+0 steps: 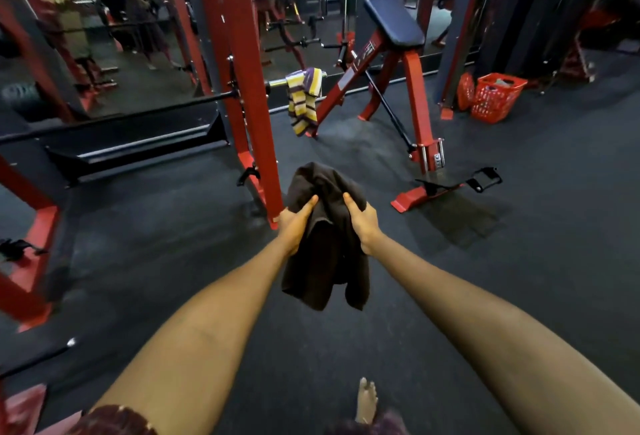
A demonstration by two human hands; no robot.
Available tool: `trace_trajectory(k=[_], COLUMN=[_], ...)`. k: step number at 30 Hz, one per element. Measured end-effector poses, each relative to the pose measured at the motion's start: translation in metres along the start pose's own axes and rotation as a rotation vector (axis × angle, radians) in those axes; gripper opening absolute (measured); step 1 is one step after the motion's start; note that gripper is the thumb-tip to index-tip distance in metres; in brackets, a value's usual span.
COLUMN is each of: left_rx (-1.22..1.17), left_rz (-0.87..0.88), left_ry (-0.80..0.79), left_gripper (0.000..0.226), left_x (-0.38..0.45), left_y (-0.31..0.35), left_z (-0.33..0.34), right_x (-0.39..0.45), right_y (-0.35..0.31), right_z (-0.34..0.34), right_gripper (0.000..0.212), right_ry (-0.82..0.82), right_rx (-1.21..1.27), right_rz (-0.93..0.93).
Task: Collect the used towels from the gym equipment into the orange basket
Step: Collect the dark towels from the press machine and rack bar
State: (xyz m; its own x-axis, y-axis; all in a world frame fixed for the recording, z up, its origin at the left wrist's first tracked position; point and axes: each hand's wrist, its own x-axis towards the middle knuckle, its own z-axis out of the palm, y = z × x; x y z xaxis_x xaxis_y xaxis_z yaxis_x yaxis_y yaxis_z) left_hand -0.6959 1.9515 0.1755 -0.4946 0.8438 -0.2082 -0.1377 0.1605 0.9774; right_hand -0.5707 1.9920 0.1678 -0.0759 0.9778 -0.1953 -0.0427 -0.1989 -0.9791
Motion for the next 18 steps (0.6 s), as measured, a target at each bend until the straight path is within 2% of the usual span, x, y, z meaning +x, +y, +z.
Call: trace_trajectory(k=[3,9,14,18], left_rx=[-0.006,-0.099,-0.259,-0.302], left_rz=[0.001,-0.053,-0.155,-0.132], left_ry=[0.016,0.111,0.179,0.229], left_gripper=[0.044,0.056,0.060,0.062], left_x=[0.059,0.173,0.259,0.345], left_y=[0.015,0.053,0.061,0.057], left_z=[0.034,0.097,0.135,0.161], right_x=[0.073,0.204,0.300,0.392], right_y=[-0.016,-0.065,-0.070,-0.071], right_z=[-0.003,0.000,0.014,0.031], right_gripper=[0.045,0.046,0.047,0.046], right_ry=[-0.033,-0.070,-0.101,-0.181], right_rx=[-0.013,-0.004,0.157,0.220], right_rz=[0.023,0.024,0.138,0.185])
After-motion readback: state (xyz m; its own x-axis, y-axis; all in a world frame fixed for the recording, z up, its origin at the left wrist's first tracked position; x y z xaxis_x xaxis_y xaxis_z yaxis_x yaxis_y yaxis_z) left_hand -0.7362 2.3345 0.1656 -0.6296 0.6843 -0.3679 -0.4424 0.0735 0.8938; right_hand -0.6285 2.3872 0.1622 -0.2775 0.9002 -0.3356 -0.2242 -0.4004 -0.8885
